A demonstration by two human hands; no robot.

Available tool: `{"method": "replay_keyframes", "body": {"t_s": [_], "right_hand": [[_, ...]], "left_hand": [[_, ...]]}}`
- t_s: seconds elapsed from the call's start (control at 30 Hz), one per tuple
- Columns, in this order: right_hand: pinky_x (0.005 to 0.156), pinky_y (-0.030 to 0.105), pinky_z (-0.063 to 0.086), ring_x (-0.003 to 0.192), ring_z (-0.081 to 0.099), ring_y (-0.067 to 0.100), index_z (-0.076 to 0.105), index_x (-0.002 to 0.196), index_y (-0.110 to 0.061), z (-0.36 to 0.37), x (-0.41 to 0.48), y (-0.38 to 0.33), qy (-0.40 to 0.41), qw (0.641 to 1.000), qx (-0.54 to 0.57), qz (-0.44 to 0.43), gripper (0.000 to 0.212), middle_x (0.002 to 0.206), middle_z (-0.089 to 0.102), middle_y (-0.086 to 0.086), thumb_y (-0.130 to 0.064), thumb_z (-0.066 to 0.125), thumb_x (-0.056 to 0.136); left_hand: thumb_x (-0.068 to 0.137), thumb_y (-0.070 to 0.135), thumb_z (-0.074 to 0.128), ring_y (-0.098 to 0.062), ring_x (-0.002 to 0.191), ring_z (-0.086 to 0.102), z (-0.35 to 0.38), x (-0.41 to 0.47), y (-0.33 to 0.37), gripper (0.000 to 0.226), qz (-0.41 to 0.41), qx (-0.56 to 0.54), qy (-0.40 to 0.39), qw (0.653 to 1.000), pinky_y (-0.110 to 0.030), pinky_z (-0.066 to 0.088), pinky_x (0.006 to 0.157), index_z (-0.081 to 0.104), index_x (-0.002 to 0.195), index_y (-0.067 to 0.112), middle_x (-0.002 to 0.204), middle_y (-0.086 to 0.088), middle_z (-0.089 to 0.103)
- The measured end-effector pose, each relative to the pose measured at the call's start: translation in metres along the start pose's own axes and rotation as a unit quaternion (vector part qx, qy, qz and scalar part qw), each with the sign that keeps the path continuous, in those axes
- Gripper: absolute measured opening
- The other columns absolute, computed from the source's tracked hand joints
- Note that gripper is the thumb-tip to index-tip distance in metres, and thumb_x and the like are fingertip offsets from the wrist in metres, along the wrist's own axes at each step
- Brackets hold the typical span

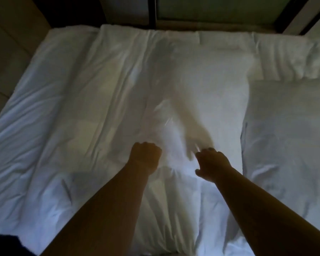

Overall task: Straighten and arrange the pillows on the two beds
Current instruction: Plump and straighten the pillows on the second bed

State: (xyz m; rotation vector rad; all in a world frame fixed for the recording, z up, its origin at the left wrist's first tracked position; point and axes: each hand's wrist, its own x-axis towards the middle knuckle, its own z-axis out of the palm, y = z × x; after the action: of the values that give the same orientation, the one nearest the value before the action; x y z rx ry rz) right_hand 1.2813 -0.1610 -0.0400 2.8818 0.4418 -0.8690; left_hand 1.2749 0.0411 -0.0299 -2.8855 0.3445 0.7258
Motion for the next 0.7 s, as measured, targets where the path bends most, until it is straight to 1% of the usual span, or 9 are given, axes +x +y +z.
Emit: {"method": "replay_keyframes", "body": {"t_s": [0.1, 0.17, 0.23, 0.3, 0.33, 0.53, 0.6, 0.67, 0.7], "right_hand": [[0.102, 0.041, 0.037, 0.126, 0.042, 0.031, 0.048, 0.13, -0.013, 0.04, 0.019, -0.002, 0.001, 0.997, -0.068, -0.021, 0.075, 0.133, 0.047, 0.01, -0.049, 0.073, 0.069], [0.104, 0.045, 0.035, 0.113, 0.05, 0.035, 0.054, 0.122, -0.006, 0.063, 0.03, 0.0, 0.01, 0.994, -0.106, -0.01, 0.088, 0.119, 0.054, 0.016, -0.05, 0.082, 0.051], [0.095, 0.047, 0.042, 0.094, 0.056, 0.034, 0.06, 0.107, -0.003, 0.083, 0.042, 0.004, 0.074, 0.99, -0.116, -0.022, 0.064, 0.101, 0.059, 0.017, -0.031, 0.081, 0.052], [0.087, 0.046, 0.049, 0.084, 0.057, 0.034, 0.061, 0.099, -0.003, 0.095, 0.051, 0.009, 0.146, 0.982, -0.112, -0.051, 0.03, 0.091, 0.059, 0.018, -0.011, 0.063, 0.071], [0.086, 0.046, 0.049, 0.082, 0.057, 0.034, 0.062, 0.099, -0.003, 0.1, 0.055, 0.011, 0.163, 0.978, -0.112, -0.062, 0.024, 0.09, 0.059, 0.018, -0.006, 0.054, 0.077], [0.077, 0.042, 0.051, 0.08, 0.06, 0.034, 0.068, 0.088, -0.008, 0.105, 0.061, 0.026, 0.152, 0.98, -0.087, -0.099, 0.027, 0.088, 0.062, 0.015, -0.01, 0.042, 0.079], [0.069, 0.039, 0.053, 0.076, 0.062, 0.033, 0.069, 0.086, -0.011, 0.098, 0.057, 0.029, 0.143, 0.982, -0.067, -0.104, 0.031, 0.083, 0.063, 0.011, -0.01, 0.04, 0.076], [0.06, 0.038, 0.054, 0.071, 0.063, 0.034, 0.069, 0.089, -0.009, 0.087, 0.048, 0.03, 0.124, 0.987, -0.037, -0.094, 0.033, 0.079, 0.063, 0.012, -0.005, 0.041, 0.073], [0.061, 0.04, 0.055, 0.076, 0.064, 0.037, 0.068, 0.095, -0.007, 0.08, 0.042, 0.028, 0.105, 0.99, -0.01, -0.089, 0.035, 0.082, 0.063, 0.014, -0.002, 0.041, 0.073]], "left_hand": [[0.089, 0.033, 0.059, -0.022, 0.12, 0.048, 0.029, 0.025, 0.029, 0.047, 0.004, 0.005, -0.002, 1.0, -0.037, 0.036, 0.096, 0.044, 0.132, 0.023, 0.131, 0.0, 0.05], [0.078, 0.041, 0.07, -0.023, 0.115, 0.047, 0.047, 0.038, 0.041, 0.065, -0.008, 0.027, 0.003, 1.0, -0.037, 0.038, 0.089, 0.039, 0.131, 0.019, 0.128, -0.003, 0.046], [0.072, 0.034, 0.073, -0.023, 0.103, 0.052, 0.066, 0.049, 0.048, 0.059, -0.02, 0.071, 0.022, 0.997, -0.036, 0.041, 0.081, 0.046, 0.122, 0.018, 0.116, -0.004, 0.052], [0.066, 0.022, 0.07, -0.021, 0.083, 0.059, 0.077, 0.06, 0.053, 0.035, -0.019, 0.085, 0.065, 0.994, -0.032, 0.046, 0.071, 0.06, 0.1, 0.02, 0.092, -0.002, 0.061], [0.064, 0.019, 0.069, -0.02, 0.074, 0.06, 0.08, 0.064, 0.055, 0.026, -0.019, 0.085, 0.079, 0.993, -0.03, 0.047, 0.067, 0.063, 0.089, 0.02, 0.082, -0.002, 0.062], [0.043, 0.014, 0.08, -0.018, 0.053, 0.061, 0.069, 0.07, 0.056, 0.027, 0.011, 0.082, 0.077, 0.994, -0.022, 0.046, 0.047, 0.068, 0.068, 0.014, 0.061, -0.003, 0.063], [0.058, 0.015, 0.08, -0.021, 0.069, 0.067, 0.056, 0.065, 0.051, 0.027, 0.019, 0.069, 0.056, 0.996, -0.027, 0.051, 0.056, 0.069, 0.083, 0.013, 0.077, -0.006, 0.067], [0.086, 0.01, 0.06, -0.025, 0.101, 0.063, 0.049, 0.064, 0.046, 0.027, 0.003, 0.04, 0.013, 0.999, -0.035, 0.051, 0.08, 0.061, 0.113, 0.011, 0.11, -0.008, 0.064], [0.092, 0.009, 0.052, -0.025, 0.108, 0.06, 0.043, 0.062, 0.043, 0.029, -0.006, 0.012, -0.007, 1.0, -0.037, 0.048, 0.088, 0.057, 0.12, 0.013, 0.118, -0.007, 0.062]]}}
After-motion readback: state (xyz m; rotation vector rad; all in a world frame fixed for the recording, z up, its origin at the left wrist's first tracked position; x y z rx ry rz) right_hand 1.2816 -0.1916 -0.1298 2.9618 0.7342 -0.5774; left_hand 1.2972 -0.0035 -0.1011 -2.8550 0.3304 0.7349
